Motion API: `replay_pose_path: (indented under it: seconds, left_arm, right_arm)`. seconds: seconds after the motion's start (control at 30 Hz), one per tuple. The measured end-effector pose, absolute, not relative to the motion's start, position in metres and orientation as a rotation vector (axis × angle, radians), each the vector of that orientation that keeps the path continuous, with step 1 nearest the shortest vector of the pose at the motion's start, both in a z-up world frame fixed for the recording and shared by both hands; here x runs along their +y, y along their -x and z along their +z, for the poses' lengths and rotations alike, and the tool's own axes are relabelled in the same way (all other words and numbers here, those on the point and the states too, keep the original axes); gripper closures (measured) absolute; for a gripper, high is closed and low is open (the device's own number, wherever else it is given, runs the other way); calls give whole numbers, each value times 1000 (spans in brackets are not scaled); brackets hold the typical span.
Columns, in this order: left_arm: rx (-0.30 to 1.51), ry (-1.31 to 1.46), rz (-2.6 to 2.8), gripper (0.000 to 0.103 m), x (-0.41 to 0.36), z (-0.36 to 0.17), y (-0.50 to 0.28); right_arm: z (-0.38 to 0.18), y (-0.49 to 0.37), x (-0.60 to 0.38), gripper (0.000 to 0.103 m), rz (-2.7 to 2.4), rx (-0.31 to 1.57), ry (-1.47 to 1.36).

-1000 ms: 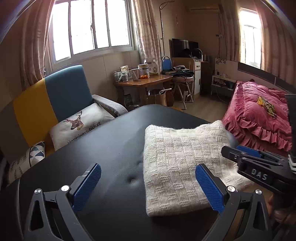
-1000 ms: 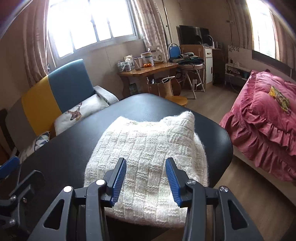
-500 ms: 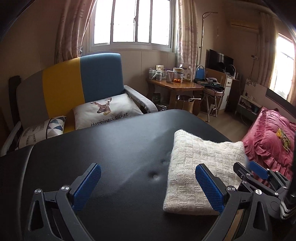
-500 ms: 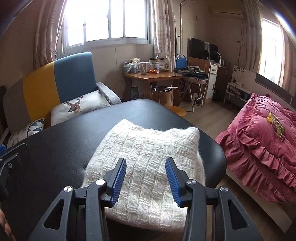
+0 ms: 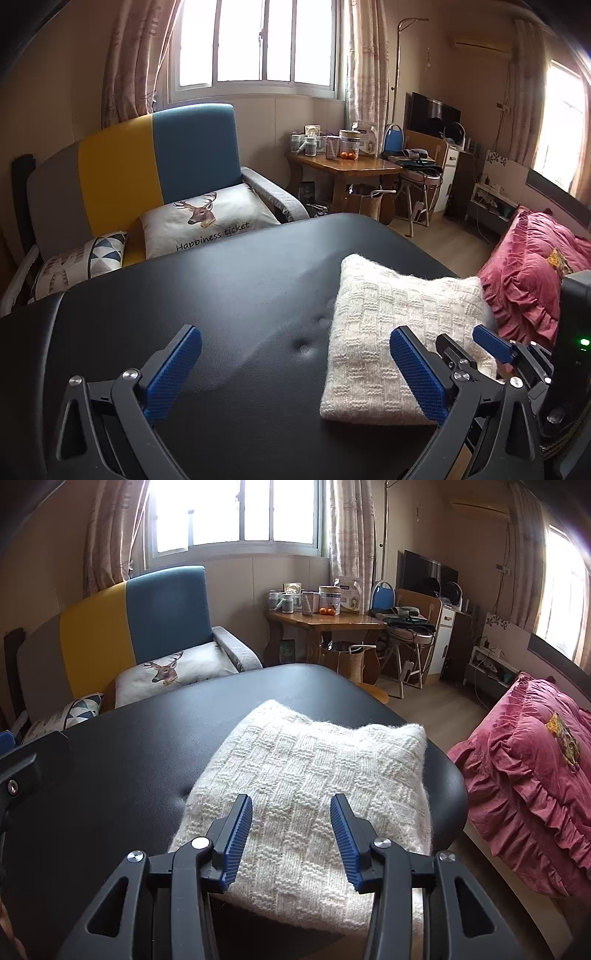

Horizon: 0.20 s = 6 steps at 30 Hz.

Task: Fold clothes

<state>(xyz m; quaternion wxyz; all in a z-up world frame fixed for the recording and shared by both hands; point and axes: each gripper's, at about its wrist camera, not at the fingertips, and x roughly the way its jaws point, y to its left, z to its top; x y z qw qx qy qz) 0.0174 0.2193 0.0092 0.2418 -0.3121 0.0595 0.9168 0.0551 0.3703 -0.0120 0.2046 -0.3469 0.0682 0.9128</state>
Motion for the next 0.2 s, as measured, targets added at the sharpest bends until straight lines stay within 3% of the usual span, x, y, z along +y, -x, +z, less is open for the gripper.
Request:
replay_pose_path:
  seconds: [0.2]
  left_arm:
    - [175,792,2537,0,216,15,-23]
  right_arm:
    - [-13,-55,370,58,2546,193,971]
